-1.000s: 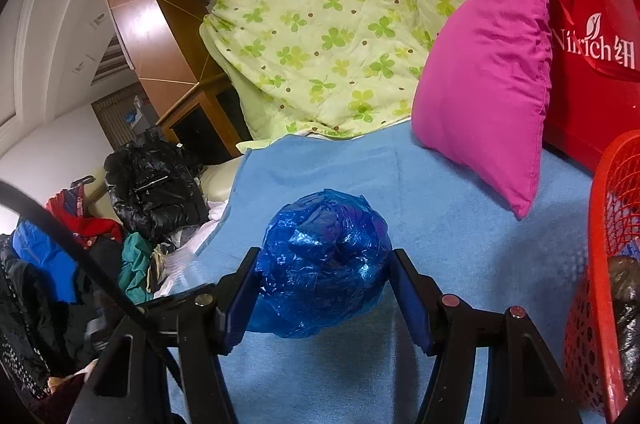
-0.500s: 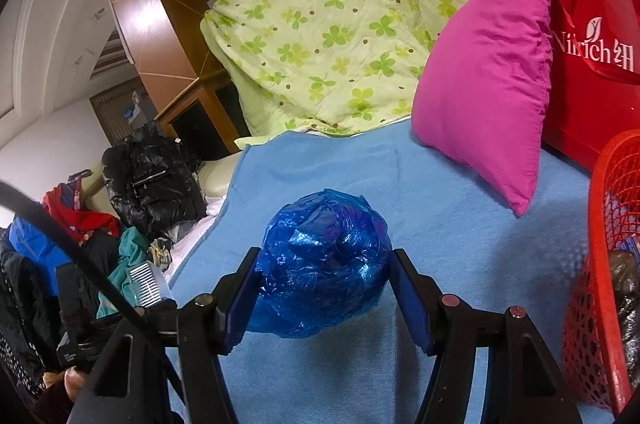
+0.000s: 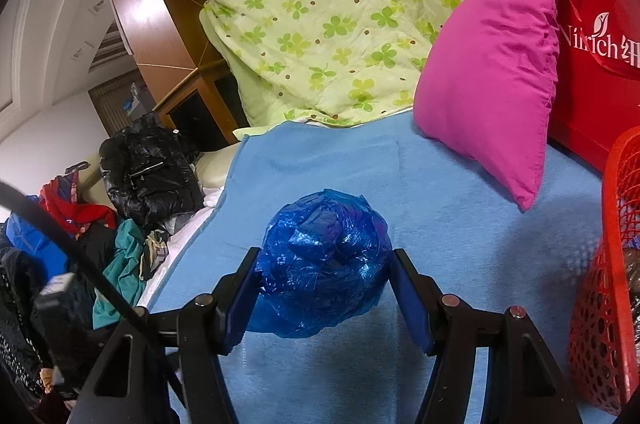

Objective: Collect trash

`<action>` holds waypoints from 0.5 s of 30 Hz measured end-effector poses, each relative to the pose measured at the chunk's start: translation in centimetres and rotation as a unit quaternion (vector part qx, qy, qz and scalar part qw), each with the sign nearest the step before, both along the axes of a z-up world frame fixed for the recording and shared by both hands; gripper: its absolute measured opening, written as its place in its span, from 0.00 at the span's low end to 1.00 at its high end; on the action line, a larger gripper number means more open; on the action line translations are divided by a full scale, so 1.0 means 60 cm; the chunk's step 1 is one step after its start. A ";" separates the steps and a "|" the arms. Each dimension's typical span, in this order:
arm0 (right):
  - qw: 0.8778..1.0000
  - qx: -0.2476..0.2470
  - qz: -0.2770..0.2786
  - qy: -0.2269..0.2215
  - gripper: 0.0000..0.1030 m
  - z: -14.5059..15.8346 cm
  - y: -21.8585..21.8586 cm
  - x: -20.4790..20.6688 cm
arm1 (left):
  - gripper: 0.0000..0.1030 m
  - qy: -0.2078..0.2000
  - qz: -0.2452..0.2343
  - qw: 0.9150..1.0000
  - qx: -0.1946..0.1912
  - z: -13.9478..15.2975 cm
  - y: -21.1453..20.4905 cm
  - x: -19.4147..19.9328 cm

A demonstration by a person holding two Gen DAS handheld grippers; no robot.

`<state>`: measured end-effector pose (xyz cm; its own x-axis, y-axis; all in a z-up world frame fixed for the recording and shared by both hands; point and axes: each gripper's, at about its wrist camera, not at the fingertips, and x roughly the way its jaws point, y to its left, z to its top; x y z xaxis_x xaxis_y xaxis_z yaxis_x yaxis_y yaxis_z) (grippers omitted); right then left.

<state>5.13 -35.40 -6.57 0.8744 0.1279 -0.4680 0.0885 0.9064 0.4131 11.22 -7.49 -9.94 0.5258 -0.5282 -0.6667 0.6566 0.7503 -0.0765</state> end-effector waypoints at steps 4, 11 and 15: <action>1.000 0.007 -0.004 -0.004 0.65 0.002 -0.004 -0.003 | 0.70 0.000 0.034 0.999 -0.013 0.010 0.032 0.003; 1.000 0.002 -0.002 -0.003 0.65 0.003 0.002 -0.006 | 0.72 0.060 0.050 0.996 -0.032 -0.030 0.013 -0.019; 1.000 0.001 -0.003 -0.003 0.65 0.003 0.000 -0.008 | 0.72 0.084 0.074 0.993 -0.025 -0.050 -0.017 -0.019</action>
<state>4.65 -35.42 -6.40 0.8784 0.1230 -0.4618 0.0921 0.9047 0.4161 10.07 -8.53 -12.94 0.4832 -0.4887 -0.7264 0.5142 0.8300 -0.2163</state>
